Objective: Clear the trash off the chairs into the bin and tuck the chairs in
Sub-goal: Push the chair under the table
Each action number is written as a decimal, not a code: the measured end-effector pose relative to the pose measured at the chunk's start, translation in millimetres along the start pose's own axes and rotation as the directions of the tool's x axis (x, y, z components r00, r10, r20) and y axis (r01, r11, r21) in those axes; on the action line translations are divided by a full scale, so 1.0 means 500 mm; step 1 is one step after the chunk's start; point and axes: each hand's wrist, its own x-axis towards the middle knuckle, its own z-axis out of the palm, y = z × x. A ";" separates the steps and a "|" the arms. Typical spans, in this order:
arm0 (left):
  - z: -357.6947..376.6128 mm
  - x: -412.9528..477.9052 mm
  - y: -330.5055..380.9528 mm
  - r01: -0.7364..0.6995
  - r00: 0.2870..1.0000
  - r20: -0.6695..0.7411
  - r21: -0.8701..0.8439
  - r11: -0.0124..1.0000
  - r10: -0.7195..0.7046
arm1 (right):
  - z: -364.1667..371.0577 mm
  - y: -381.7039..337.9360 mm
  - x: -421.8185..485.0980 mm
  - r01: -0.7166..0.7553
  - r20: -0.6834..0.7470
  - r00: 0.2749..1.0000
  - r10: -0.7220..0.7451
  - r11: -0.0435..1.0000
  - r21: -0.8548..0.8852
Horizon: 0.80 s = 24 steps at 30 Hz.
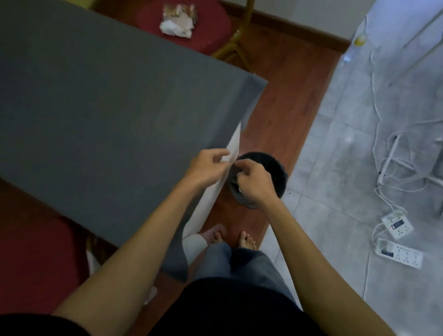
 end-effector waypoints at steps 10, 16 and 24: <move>-0.297 -0.303 -0.215 -0.004 0.894 -0.427 -0.311 0.951 -0.135 | 0.181 -0.323 -0.196 0.358 0.228 0.911 -0.342 0.933 -0.030; -0.401 -0.550 -0.432 0.058 0.790 -0.530 -0.435 0.898 -0.308 | 0.405 -0.441 -0.356 0.529 0.439 0.778 -0.450 0.846 -0.071; -0.444 -0.823 -0.640 0.069 0.589 -0.641 -0.566 0.821 -0.492 | 0.670 -0.484 -0.533 0.715 0.700 0.555 -0.449 0.687 -0.127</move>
